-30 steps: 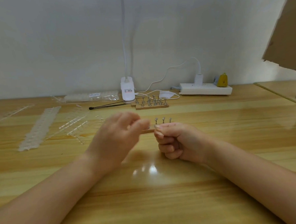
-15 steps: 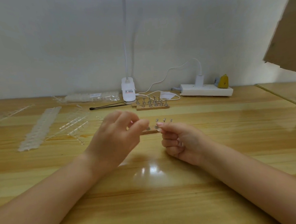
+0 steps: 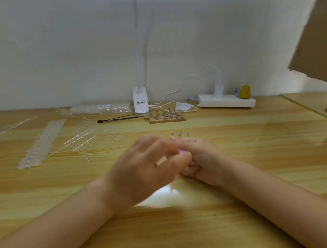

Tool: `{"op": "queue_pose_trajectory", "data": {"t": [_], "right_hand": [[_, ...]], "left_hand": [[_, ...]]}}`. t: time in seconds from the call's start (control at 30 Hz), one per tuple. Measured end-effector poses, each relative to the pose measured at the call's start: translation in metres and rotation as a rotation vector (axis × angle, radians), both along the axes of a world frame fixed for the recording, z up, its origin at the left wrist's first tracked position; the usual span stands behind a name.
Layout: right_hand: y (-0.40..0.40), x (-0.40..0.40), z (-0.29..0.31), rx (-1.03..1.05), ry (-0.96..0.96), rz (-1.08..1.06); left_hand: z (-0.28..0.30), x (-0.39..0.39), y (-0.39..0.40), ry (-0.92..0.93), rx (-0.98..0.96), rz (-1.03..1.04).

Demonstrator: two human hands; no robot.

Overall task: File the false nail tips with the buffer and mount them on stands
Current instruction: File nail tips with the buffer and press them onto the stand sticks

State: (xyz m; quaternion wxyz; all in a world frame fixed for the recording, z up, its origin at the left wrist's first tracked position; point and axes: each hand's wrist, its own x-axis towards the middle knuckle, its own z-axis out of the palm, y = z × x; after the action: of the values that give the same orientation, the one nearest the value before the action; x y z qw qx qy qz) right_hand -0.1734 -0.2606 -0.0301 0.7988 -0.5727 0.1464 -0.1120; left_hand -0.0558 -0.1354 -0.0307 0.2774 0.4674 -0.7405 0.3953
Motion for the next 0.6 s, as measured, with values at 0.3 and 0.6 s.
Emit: {"op": "queue_pose_trajectory", "data": {"t": [0.3,0.6], "right_hand": [[0.001,0.001,0.001,-0.011,0.000,-0.001],[0.002,0.001,0.002,0.045,0.030,-0.037]], "left_hand": [[0.004,0.012,0.002,0.167,0.027,0.035],[0.001,0.030,0.002,0.333,0.086,0.157]]}}
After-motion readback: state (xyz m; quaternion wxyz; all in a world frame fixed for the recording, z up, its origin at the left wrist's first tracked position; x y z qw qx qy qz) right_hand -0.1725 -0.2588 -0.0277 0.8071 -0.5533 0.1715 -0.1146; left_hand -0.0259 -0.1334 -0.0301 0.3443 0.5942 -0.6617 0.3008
